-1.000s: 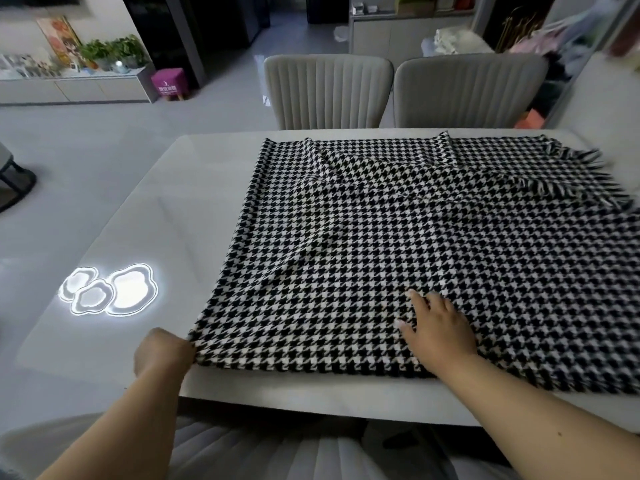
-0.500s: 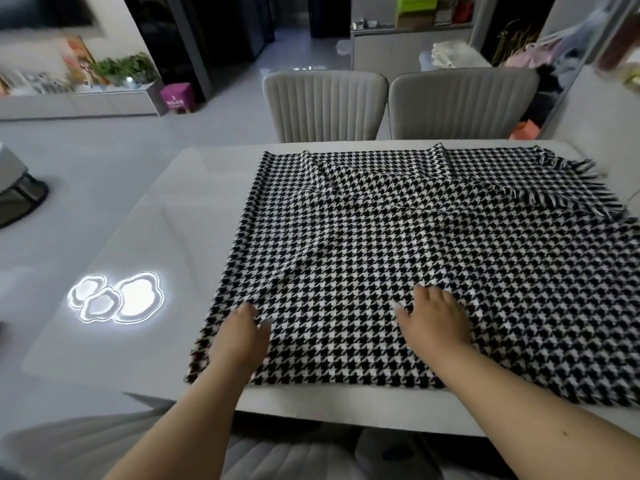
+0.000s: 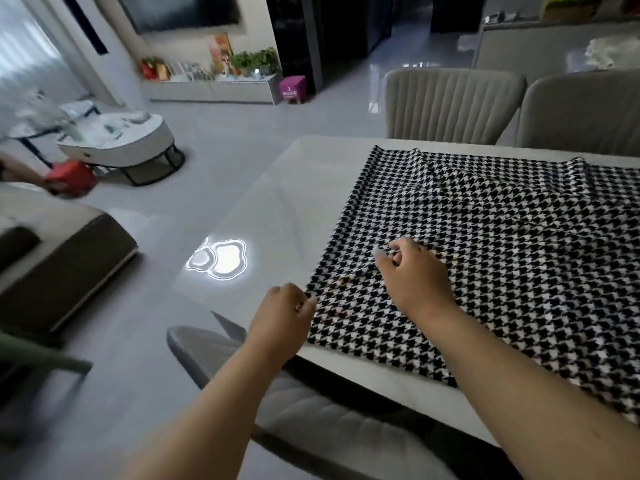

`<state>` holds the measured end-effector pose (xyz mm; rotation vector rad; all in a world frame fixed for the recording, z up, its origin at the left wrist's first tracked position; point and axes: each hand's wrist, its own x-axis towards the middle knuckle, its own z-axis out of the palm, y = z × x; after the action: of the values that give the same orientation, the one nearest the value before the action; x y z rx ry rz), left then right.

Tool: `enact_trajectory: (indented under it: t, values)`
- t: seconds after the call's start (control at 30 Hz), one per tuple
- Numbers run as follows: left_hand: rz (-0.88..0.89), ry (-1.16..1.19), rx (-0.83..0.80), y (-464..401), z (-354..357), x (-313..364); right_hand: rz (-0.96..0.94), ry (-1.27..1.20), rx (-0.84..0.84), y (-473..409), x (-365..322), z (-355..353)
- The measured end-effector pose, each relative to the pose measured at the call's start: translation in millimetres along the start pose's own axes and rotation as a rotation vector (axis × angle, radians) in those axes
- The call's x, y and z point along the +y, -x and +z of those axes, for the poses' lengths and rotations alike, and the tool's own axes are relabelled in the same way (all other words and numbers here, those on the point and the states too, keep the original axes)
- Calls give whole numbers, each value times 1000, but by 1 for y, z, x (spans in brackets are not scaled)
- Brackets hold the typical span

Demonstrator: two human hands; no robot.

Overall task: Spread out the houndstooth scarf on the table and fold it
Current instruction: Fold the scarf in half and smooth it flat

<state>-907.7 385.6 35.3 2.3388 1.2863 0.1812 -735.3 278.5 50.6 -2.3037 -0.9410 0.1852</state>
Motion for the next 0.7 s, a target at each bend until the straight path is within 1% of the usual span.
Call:
enact_trajectory:
  t: [0.1, 0.2, 0.3, 0.43, 0.5, 0.7]
  values:
    - [-14, 30, 70, 3, -31, -27, -44, -89, -32, 0, -46, 8]
    - [-41, 109, 138, 2, -65, -63, -60, -193, -69, 1, -97, 22]
    - [-54, 155, 170, 0, -105, -107, -94, -279, -53, 2, -156, 47]
    - [-15, 107, 164, -8, -161, -177, -54, -361, -28, 8, -227, 93]
    - [-32, 106, 148, -15, -186, -211, -20, -378, -33, 9, -257, 117]
    - [-48, 138, 105, -62, -233, -285, 59, -349, -38, -4, -317, 173]
